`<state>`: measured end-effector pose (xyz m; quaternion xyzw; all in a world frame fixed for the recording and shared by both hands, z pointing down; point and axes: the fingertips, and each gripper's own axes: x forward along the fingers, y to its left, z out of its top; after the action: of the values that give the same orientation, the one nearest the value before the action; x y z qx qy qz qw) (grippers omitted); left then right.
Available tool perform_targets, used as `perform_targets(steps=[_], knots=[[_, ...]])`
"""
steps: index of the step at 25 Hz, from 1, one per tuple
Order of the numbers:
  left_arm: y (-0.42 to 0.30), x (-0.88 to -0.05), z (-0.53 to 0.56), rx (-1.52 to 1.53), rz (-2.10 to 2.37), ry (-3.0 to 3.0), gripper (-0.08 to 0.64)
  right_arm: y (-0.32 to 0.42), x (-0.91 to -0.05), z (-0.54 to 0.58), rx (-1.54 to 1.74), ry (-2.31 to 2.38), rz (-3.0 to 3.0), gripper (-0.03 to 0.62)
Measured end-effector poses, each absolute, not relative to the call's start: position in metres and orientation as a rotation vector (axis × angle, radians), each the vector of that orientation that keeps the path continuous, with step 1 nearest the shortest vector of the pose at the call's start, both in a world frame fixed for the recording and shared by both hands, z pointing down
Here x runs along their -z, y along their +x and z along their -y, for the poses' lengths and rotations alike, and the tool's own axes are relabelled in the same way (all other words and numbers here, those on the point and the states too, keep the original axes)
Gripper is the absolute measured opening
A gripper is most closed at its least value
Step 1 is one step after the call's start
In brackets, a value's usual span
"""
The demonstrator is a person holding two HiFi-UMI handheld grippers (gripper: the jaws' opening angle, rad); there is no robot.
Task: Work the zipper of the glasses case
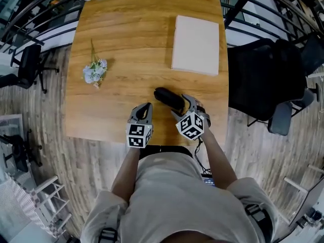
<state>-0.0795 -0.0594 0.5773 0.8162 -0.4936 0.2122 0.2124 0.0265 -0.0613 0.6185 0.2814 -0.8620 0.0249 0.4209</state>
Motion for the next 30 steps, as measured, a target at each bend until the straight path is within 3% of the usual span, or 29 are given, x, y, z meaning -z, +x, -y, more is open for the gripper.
perform_targets(steps=[13,16,30], knots=[[-0.079,-0.585,0.074,-0.609,1.305,2.277,0.023,0.024,-0.664,0.071,-0.019,0.589,2.008,0.348],[-0.079,-0.587,0.076,-0.619,1.282,2.285,0.023,0.024,-0.662,0.07,-0.002,0.576,2.023,0.285],[-0.102,-0.531,0.112,-0.756,1.283,2.547,0.023,0.008,-0.579,0.108,0.133,0.656,2.183,0.272]])
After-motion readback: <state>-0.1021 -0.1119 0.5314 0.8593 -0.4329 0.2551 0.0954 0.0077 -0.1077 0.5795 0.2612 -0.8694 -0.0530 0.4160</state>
